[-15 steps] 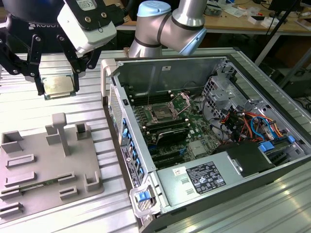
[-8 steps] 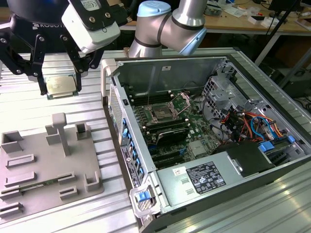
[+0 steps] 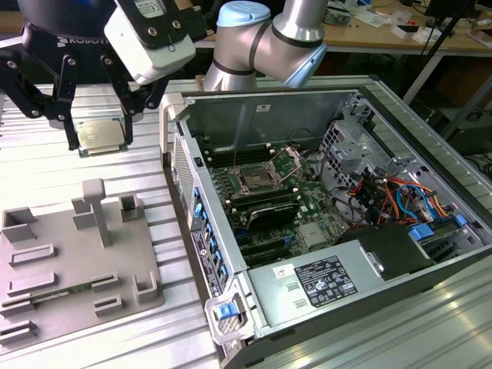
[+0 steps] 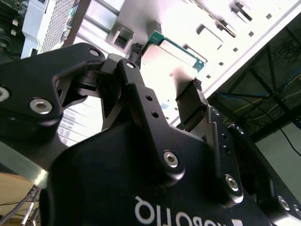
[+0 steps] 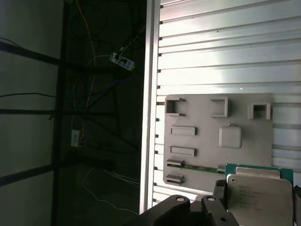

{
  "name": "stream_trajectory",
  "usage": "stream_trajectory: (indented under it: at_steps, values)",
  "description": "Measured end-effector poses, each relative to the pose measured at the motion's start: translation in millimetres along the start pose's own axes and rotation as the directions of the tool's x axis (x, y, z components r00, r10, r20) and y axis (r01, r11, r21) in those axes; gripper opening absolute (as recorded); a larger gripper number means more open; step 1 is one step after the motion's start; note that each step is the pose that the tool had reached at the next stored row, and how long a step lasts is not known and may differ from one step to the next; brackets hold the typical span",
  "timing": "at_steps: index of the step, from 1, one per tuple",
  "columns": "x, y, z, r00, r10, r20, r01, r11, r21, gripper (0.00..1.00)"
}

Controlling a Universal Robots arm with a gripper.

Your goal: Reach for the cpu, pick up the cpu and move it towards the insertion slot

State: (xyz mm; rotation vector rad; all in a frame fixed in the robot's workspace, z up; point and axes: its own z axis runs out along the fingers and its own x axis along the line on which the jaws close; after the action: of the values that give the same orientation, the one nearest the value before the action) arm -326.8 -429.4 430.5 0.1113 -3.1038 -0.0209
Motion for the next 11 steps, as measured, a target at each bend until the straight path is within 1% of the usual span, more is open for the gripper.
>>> stream_trajectory:
  at_steps: [11]
  values:
    - [-8.9, -0.6, -0.3, 1.0000, 0.000, 0.0000, 0.000, 1.0000, 0.0000, 0.55]
